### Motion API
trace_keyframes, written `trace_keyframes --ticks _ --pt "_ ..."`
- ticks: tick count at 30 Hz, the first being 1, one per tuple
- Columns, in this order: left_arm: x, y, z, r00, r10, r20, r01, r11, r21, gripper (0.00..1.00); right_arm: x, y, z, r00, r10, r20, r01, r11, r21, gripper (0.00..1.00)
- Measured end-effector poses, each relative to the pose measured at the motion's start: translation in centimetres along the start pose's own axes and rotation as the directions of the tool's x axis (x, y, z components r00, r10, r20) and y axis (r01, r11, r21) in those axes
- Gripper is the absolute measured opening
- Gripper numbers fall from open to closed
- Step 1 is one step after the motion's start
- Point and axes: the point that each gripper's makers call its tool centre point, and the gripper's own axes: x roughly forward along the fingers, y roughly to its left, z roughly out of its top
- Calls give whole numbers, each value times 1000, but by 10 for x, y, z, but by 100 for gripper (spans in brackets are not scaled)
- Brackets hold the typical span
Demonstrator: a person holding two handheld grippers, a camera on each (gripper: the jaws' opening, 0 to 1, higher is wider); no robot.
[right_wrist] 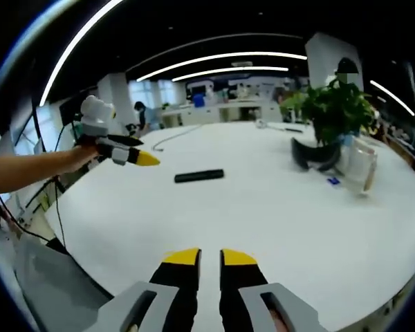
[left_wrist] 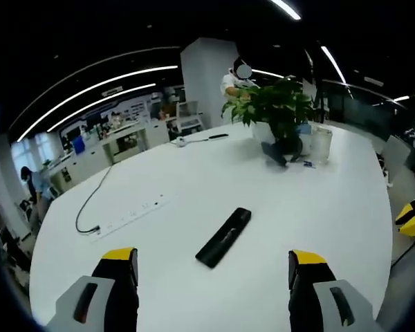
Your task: Press the specified remote control buttons in sequence, fully releasing each button before pressing the next.
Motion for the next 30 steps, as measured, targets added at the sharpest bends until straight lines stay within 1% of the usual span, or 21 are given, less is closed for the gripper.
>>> trace_keyframes --ticks 2,6,7,10,12,14,18,20,24,25,27,28,30 --pt "6 2 0 1000 3 -8 -3 1000 8 93 0 1 -1 1000 0 -10 0 1000 -1 0" --pt "19 2 -1 999 -22 -37 23 999 28 90 0 1 -4 1000 3 -29 -3 1000 3 0" --pt "21 2 -2 998 -29 -49 31 999 40 89 1 2 -7 999 12 -46 -11 1000 14 0" --pt "32 3 -8 993 -55 -108 65 993 94 88 2 5 -9 997 26 -67 -25 999 26 0" --pt "39 5 -7 990 -64 -124 80 989 121 86 2 6 -9 997 25 -68 -24 1000 20 0" --pt "44 7 -8 986 -73 -153 96 984 147 83 2 6 -10 997 26 -73 -25 1000 19 0" --pt "54 13 -8 977 -91 -194 125 977 172 77 2 6 -11 997 27 -77 -26 999 24 0" --pt "58 14 -9 969 -105 -223 148 971 187 74 2 6 -12 996 32 -83 -29 999 31 0" --pt "64 13 -11 954 -135 -267 195 957 214 70 2 6 -12 996 34 -84 -31 999 36 0" --pt "66 12 -13 946 -149 -288 221 946 236 67 2 7 -13 996 36 -86 -33 999 38 0" --pt "68 12 -17 934 -158 -321 243 939 245 66 2 7 -13 996 37 -87 -34 999 40 0" --pt "70 11 -20 923 -168 -346 265 929 257 66 2 7 -13 995 38 -88 -35 999 39 0" --pt "74 8 -22 915 -180 -361 286 921 264 65 2 7 -14 995 40 -94 -36 999 37 0"
